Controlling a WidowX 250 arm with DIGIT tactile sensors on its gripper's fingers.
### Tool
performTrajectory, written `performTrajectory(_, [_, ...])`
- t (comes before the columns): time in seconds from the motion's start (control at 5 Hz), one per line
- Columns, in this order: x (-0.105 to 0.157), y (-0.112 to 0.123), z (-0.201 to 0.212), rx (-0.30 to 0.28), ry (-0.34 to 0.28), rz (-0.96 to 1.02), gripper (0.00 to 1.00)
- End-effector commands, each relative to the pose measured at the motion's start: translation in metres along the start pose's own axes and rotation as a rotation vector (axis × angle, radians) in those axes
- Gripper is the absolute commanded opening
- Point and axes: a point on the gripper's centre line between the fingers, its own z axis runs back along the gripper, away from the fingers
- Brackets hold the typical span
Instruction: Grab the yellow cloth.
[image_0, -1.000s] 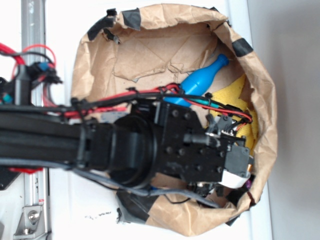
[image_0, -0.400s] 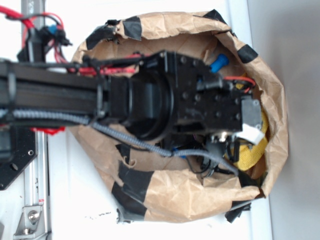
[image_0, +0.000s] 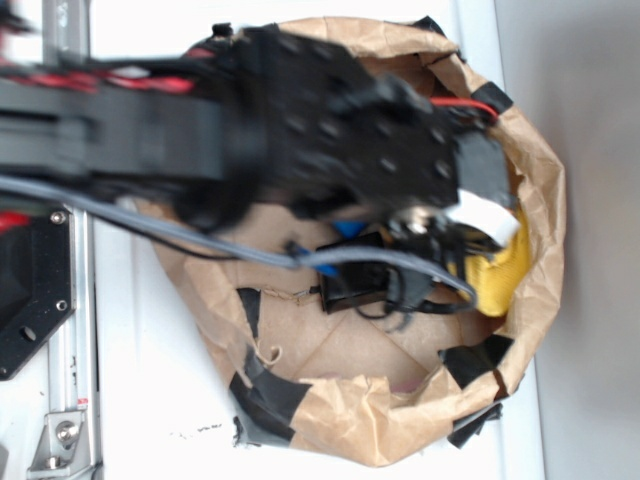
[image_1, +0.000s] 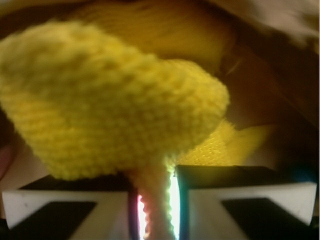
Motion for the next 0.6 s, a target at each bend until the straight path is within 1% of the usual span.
performTrajectory(0.0, [-0.019, 0.004, 0.068, 0.025, 0.184, 0.105, 0.0])
performTrajectory(0.2, [-0.03, -0.008, 0.05, -0.029, 0.301, 0.087, 0.0])
performTrajectory(0.4, [-0.035, -0.016, 0.035, 0.001, 0.351, 0.09, 0.0])
